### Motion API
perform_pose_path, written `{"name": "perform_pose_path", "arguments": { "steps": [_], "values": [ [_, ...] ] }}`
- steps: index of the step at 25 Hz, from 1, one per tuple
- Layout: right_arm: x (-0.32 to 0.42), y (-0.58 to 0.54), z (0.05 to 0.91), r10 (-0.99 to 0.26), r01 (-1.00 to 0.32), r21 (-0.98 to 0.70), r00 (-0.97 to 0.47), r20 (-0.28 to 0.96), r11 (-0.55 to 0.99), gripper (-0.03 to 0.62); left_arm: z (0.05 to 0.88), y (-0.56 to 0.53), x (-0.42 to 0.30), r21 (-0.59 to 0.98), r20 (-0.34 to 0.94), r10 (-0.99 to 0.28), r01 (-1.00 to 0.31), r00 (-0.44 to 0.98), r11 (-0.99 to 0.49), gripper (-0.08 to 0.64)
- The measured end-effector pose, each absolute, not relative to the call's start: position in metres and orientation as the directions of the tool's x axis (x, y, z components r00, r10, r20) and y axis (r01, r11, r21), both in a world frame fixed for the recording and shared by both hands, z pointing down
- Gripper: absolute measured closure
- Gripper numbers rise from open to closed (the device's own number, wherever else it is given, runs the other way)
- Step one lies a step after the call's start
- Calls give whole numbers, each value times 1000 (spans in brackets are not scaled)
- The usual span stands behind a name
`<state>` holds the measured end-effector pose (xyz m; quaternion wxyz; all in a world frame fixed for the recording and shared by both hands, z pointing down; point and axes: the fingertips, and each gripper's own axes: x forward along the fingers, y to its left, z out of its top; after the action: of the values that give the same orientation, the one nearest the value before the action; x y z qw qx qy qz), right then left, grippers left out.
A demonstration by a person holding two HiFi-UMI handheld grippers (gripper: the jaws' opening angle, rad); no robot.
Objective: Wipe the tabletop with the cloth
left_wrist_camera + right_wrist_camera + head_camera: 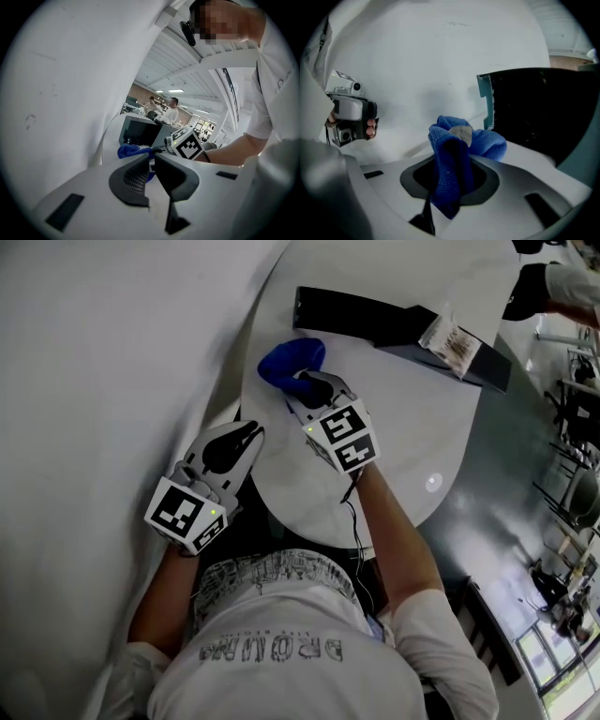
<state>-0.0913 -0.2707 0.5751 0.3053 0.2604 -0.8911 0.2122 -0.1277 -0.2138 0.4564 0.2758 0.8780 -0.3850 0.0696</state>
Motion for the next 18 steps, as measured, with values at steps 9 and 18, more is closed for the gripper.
{"name": "perform_pose_path", "arguments": {
  "steps": [9,18],
  "values": [
    [-60,-265,576,-372,-644,-224,-652,660,731,486,455,-209,-99,424,346,-597,-689,723,-589,506],
    [32,-259,584,-464,-755,-206,-568,680,622,485,454,-203,-46,414,343,-536,-637,771,-651,506]
  ]
}}
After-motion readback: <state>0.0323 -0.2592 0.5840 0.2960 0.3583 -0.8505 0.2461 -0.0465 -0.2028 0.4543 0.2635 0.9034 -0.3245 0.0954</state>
